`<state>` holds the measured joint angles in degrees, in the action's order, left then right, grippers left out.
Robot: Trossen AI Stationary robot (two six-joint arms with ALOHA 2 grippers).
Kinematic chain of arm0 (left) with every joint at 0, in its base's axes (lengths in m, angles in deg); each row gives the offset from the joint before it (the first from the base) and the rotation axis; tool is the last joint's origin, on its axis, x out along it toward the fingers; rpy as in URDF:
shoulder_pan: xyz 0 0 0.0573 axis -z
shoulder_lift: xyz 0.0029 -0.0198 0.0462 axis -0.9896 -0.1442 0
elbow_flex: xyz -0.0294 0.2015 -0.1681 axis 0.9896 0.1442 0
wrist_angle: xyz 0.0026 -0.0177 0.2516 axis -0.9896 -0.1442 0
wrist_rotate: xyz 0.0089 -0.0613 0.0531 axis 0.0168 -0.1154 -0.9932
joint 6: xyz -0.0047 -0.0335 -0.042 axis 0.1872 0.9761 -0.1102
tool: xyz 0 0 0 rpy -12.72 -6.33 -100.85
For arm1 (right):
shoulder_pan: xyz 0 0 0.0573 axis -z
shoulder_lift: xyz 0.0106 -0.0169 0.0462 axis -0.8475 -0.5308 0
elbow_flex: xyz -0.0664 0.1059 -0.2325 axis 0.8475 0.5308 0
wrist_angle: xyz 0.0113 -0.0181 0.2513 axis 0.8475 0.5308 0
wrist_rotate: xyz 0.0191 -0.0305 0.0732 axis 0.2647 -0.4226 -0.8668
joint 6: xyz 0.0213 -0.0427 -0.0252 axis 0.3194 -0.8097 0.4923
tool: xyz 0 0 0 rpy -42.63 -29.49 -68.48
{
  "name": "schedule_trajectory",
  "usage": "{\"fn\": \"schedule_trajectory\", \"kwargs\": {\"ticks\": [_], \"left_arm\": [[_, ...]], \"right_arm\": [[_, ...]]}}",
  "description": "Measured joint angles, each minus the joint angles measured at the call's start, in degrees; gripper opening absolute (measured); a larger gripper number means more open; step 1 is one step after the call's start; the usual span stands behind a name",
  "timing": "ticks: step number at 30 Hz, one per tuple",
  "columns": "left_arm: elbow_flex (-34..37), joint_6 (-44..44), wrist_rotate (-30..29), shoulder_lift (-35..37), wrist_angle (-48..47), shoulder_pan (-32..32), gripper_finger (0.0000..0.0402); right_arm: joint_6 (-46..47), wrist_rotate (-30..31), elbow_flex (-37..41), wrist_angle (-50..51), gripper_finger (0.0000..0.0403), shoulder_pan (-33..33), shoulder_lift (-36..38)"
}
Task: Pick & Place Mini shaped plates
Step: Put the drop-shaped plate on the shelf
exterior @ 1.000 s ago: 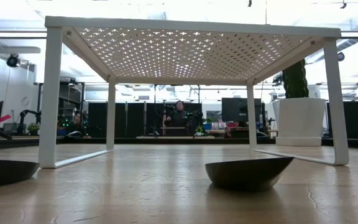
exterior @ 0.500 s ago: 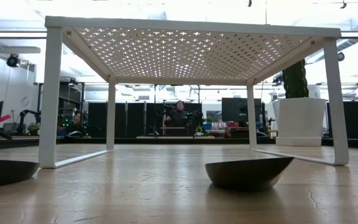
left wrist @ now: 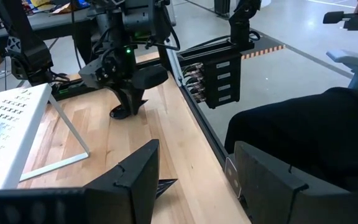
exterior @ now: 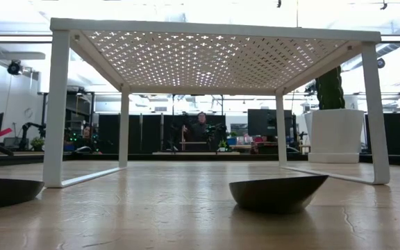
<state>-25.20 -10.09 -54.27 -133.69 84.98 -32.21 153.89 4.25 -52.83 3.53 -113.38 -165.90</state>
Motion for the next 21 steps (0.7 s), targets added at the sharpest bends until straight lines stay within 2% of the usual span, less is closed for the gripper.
{"fn": "schedule_trajectory", "kwargs": {"ticks": [10, 17, 21], "left_arm": [[0.0, 0.0, 0.0, 0.0, 0.0, 0.0, 0.0202], [0.0, 0.0, 0.0, 0.0, 0.0, 0.0, 0.0202], [0.0, 0.0, 0.0, 0.0, 0.0, 0.0, 0.0202]], "right_arm": [[-0.9, 0.0, 0.0, 0.8, 0.0014, 0.0, 0.0], [-2.8, 0.0, -1.2, 1.2, 0.0009, 0.0, 0.0], [-7.6, 1.7, -3.6, 1.3, 0.0008, -0.1, 0.0]]}}
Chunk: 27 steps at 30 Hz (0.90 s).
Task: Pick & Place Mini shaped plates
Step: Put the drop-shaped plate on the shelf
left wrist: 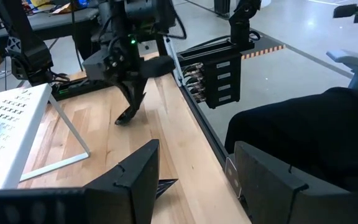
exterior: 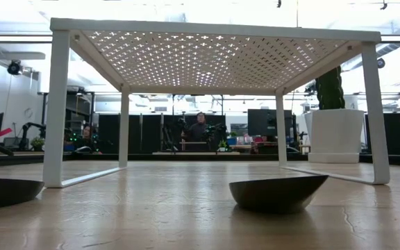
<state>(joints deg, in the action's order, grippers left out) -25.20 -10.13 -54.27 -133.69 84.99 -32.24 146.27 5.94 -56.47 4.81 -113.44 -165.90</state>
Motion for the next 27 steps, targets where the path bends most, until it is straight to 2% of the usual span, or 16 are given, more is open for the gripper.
{"fn": "schedule_trajectory", "kwargs": {"ticks": [9, 15, 20, 27], "left_arm": [[0.0, -0.2, 0.0, 0.0, 0.0, 0.0, 0.0202], [0.0, -0.2, 0.0, 0.0, 0.0, 0.0, 0.0202], [0.0, -1.3, 0.0, 0.0, 0.1, 0.0, 0.0202], [0.0, -2.4, 0.0, 2.2, -1.9, 0.4, 0.0202]], "right_arm": [[-20.2, 3.8, -7.9, 1.8, 0.0008, 0.0, 0.0], [-34.8, 12.6, -13.8, 1.8, 0.0008, 0.3, 0.0], [-43.2, 19.1, -17.9, 2.0, 0.0008, 2.1, 0.0], [-56.8, 19.5, -22.3, 1.7, 0.0008, 7.2, 0.0]]}}
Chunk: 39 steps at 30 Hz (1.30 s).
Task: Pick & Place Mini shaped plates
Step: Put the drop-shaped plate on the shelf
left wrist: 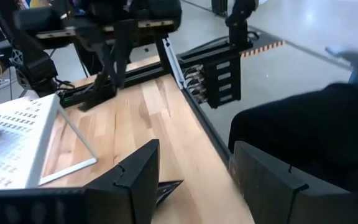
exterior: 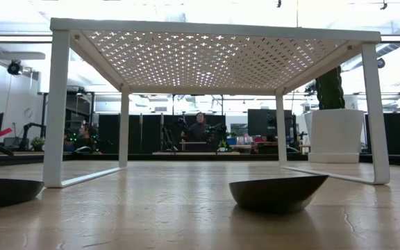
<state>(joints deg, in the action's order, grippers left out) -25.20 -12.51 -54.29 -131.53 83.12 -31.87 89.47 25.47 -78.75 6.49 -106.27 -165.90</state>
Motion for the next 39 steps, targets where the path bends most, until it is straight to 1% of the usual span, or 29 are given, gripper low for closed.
{"fn": "schedule_trajectory", "kwargs": {"ticks": [6, 10, 12, 15, 19, 24, 29, 33, 37, 39], "left_arm": [[0.0, -1.9, -0.2, 2.3, -6.4, -0.1, 0.0202], [0.0, -3.7, -0.8, 2.3, -6.6, -0.3, 0.0202], [0.0, -4.8, -0.9, 2.3, -4.0, -0.5, 0.0202], [0.0, -8.8, -0.9, 2.3, -1.6, -0.7, 0.0199], [-0.1, -12.0, -0.9, 2.3, 1.8, -1.4, 0.0184], [-1.0, -12.9, -0.8, 1.7, 1.7, -3.6, 0.0160], [-1.4, -13.6, 2.2, 1.5, 1.4, -5.5, 0.0146], [-1.5, -14.3, 4.0, 1.5, 0.5, -7.4, 0.0145], [-1.5, -14.3, 7.7, 1.5, 0.8, -9.1, 0.0145], [-1.5, -14.5, 7.9, 1.1, 0.8, -9.7, 0.0145]], "right_arm": [[-13.5, -5.7, -2.8, -2.3, 0.0008, 3.3, 0.0], [-21.7, -9.9, -3.4, -9.2, 0.0008, 4.5, 0.0], [-22.6, -11.7, -3.4, -11.7, 0.0008, 5.2, 0.0], [-22.3, -14.3, -3.4, -12.1, 0.0008, 6.6, 0.0], [-18.2, -15.1, -3.4, -11.8, 0.0008, 8.5, 0.0], [-20.2, -15.8, -3.4, -12.0, 0.0008, 9.3, 0.0], [-23.1, -18.2, -3.4, -12.8, 0.0008, 9.3, 0.0], [-25.1, -18.5, -3.4, -13.0, 0.0008, 9.4, 0.0], [-26.9, -19.2, -3.4, -14.8, 0.0008, 9.4, 0.0], [-27.5, -20.2, -3.4, -15.4, 0.0008, 9.7, 0.0]]}}
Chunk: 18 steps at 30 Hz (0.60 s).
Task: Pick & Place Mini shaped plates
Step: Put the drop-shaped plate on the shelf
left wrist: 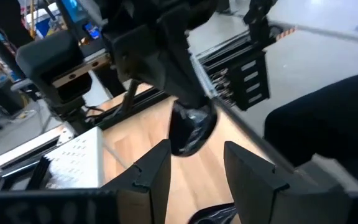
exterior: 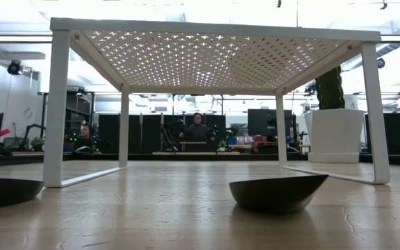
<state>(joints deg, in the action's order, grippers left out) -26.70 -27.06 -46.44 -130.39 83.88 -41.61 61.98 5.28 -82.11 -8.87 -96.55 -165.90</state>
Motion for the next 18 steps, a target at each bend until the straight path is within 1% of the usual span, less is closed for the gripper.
{"fn": "schedule_trajectory", "kwargs": {"ticks": [5, 10, 18], "left_arm": [[0.0, -4.5, -0.1, -1.0, -0.4, -0.3, 0.0145], [-0.3, -4.8, -0.3, -1.7, -0.1, -0.7, 0.0145], [-0.7, -5.2, -1.1, -1.7, 0.0, -0.7, 0.0144]], "right_arm": [[-0.7, -0.1, 0.0, -0.6, 0.0008, 0.5, 0.0], [-1.1, -1.8, 0.0, -1.7, 0.0008, 1.5, 0.0], [-1.2, -2.4, 0.0, -1.7, 0.0008, 2.3, 0.0]]}}
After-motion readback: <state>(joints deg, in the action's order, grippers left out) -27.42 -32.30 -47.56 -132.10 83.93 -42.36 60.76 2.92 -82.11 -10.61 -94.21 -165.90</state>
